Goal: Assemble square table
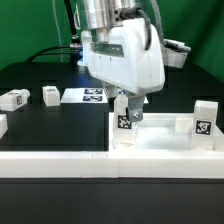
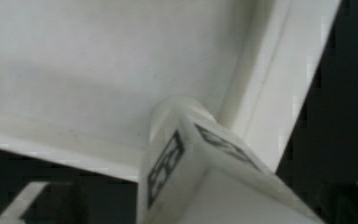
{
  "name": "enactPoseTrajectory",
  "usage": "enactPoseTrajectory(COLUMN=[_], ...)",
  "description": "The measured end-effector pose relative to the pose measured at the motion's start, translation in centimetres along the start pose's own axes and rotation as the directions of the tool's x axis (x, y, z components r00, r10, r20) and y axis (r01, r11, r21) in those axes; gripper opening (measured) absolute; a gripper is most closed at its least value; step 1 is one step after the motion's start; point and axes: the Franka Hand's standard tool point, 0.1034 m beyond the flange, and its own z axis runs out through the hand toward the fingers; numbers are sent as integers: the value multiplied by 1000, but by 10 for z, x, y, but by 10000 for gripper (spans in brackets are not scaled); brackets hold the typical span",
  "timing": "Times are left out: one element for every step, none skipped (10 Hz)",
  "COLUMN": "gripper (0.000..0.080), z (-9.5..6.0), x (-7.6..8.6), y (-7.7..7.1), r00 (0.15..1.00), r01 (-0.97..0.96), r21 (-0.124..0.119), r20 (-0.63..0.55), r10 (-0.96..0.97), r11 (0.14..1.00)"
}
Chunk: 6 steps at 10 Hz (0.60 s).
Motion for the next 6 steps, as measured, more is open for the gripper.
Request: enactPoseTrajectory(gripper=[649,649,649,649,649,649], z=[0,0,-1,-4,-5,-5], x=[0,1,1,3,3,3], y=[0,0,0,-2,-4,-3], r00=[999,993,961,880,776,699], r01=[50,118,276,473,631,715], r21=[-1,-1,-16,-32,-35,-38], r20=[-1,-1,-6,-13,-11,-5], r10=[-50,-118,-276,-474,-631,-715], r11=[999,993,961,880,775,698])
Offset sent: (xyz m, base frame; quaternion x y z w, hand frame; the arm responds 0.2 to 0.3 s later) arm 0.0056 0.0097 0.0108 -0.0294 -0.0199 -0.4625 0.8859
